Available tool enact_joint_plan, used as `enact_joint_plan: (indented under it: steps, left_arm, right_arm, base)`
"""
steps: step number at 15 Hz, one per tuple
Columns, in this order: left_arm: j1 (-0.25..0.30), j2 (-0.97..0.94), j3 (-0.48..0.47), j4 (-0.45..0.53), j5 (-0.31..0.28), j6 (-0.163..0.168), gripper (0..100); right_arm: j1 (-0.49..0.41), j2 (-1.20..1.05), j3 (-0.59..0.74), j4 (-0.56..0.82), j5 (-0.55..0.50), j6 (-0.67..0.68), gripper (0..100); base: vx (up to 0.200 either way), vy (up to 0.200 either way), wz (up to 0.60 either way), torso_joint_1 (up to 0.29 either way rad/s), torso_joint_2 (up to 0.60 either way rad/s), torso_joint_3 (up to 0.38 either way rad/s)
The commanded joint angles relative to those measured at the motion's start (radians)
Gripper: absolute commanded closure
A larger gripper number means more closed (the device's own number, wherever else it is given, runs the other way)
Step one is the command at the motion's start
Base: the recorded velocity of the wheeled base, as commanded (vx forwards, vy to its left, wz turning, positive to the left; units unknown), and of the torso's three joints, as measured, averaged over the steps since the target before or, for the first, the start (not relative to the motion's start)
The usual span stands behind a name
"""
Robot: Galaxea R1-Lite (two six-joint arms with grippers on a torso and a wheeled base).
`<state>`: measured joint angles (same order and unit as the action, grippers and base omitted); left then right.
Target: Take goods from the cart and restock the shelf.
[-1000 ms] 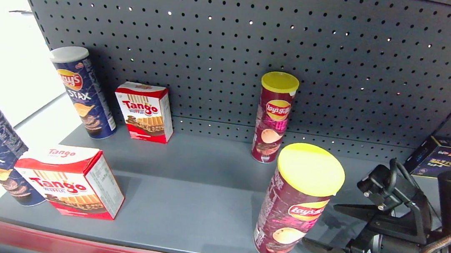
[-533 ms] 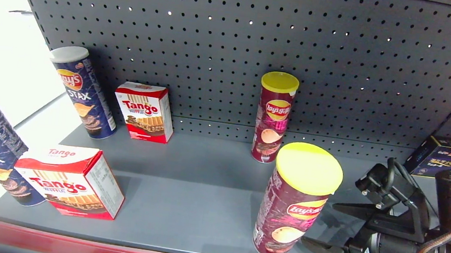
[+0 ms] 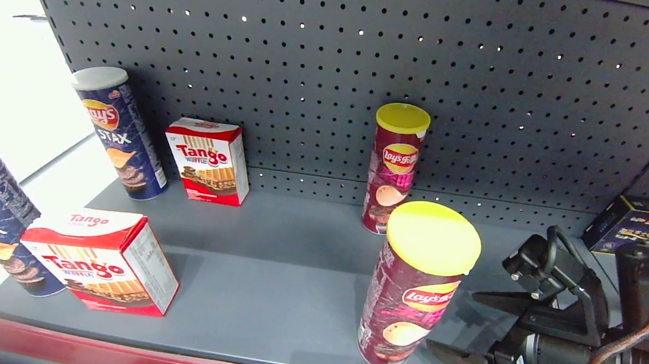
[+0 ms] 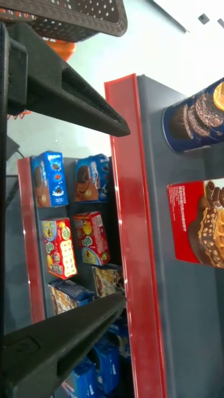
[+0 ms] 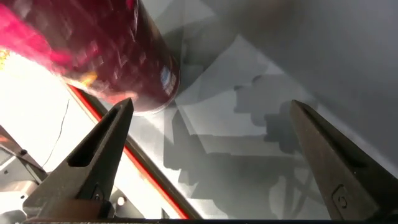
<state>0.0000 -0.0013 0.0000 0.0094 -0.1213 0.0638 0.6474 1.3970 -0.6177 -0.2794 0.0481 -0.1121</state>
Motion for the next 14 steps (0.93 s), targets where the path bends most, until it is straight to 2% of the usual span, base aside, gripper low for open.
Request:
enact_joint_plan:
  steps: [1, 14]
  left_arm:
    - [0.0, 0.001, 0.0, 0.0, 0.0, 0.001, 0]
    - [0.0, 0.001, 0.0, 0.0, 0.0, -0.001, 0]
  right_arm:
    - [-0.015, -0.016, 0.009, 0.0, 0.001, 0.0, 0]
    - [0.003, 0.02, -0.024, -0.001, 0.003, -0.001, 0]
  base:
    - [0.0, 0.0, 0.0, 0.0, 0.0, 0.0]
    - [0.0, 0.0, 0.0, 0.0, 0.0, 0.0]
